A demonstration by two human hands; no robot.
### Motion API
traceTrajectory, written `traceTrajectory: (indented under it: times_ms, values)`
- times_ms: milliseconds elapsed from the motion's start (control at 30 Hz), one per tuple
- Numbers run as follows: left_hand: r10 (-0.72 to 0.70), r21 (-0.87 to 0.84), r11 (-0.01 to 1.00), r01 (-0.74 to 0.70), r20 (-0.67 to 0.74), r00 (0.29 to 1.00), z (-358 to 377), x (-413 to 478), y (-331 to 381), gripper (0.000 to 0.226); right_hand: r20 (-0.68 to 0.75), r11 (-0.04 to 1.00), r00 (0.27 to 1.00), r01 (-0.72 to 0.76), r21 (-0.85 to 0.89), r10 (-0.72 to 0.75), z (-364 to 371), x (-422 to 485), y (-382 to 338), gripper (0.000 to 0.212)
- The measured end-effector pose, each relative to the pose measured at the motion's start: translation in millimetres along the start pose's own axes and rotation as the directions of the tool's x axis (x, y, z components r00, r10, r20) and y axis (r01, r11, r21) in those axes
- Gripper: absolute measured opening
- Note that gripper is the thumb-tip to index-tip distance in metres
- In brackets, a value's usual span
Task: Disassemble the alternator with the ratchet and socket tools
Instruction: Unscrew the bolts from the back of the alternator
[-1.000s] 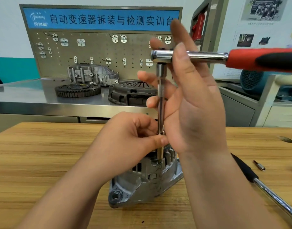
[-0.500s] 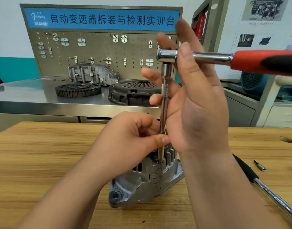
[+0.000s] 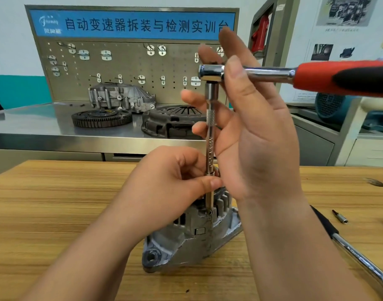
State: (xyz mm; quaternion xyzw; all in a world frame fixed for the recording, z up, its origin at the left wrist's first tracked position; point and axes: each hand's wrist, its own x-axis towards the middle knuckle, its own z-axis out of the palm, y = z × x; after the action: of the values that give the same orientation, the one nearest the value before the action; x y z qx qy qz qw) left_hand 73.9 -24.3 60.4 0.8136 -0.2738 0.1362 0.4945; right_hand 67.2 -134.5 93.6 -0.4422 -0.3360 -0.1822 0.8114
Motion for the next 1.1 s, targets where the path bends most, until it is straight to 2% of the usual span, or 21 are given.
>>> traceTrajectory:
  times_ms: [100, 233, 367, 467, 600, 700, 800, 933, 1000, 1100]
  values:
    - [0.012, 0.025, 1.0, -0.012, 0.01, 1.0, -2.0, 0.0, -0.3, 0.019, -0.003, 0.996, 0.998, -0.067, 0.051, 0.067, -0.8, 0.0, -0.7, 0.025]
    - [0.028, 0.02, 0.999, -0.029, 0.074, 0.997, -4.3, -1.0, -0.4, 0.006, -0.023, 0.98, 0.984, -0.174, 0.094, 0.177, -4.4, 2.4, -1.3, 0.037]
    - [-0.002, -0.014, 1.0, 0.002, 0.029, 1.0, -2.1, -0.7, -0.7, 0.011, -0.012, 0.998, 0.998, -0.066, -0.012, 0.065, -2.0, 0.4, -0.1, 0.02]
    - [0.013, 0.015, 1.0, -0.012, -0.005, 1.0, -0.3, -0.6, -0.1, 0.008, 0.019, 1.0, 1.0, -0.005, -0.03, 0.005, -0.1, 0.0, -0.1, 0.022]
    - [0.034, 0.009, 0.999, -0.034, 0.009, 0.999, -3.0, -1.7, 1.9, 0.025, 0.017, 0.998, 0.998, -0.059, 0.007, 0.058, 0.7, -0.9, 1.5, 0.022]
    - [0.05, -0.001, 0.999, -0.05, 0.099, 0.994, -5.4, -1.8, 2.7, 0.039, -0.006, 0.991, 0.991, -0.133, 0.029, 0.133, -1.9, -0.1, 1.6, 0.027]
    - [0.039, 0.003, 0.999, -0.04, 0.107, 0.993, -5.6, -1.6, 3.9, 0.037, -0.006, 0.992, 0.992, -0.124, -0.011, 0.124, -2.8, 0.0, 0.8, 0.027]
    - [-0.002, -0.021, 1.0, 0.004, 0.052, 0.999, -4.5, -0.8, 0.3, 0.005, 0.04, 0.992, 0.999, 0.001, -0.127, 0.004, 0.2, -1.6, -0.4, 0.02]
    - [0.01, -0.008, 1.0, -0.009, 0.058, 0.998, -3.2, -1.7, 1.1, 0.008, 0.048, 0.991, 0.999, 0.025, -0.129, -0.019, 0.8, -1.4, -0.9, 0.021]
    - [0.032, 0.009, 0.999, -0.032, 0.044, 0.999, -3.7, -0.9, 0.8, 0.013, -0.001, 0.996, 1.0, -0.025, -0.081, 0.025, -0.2, -1.2, -0.8, 0.023]
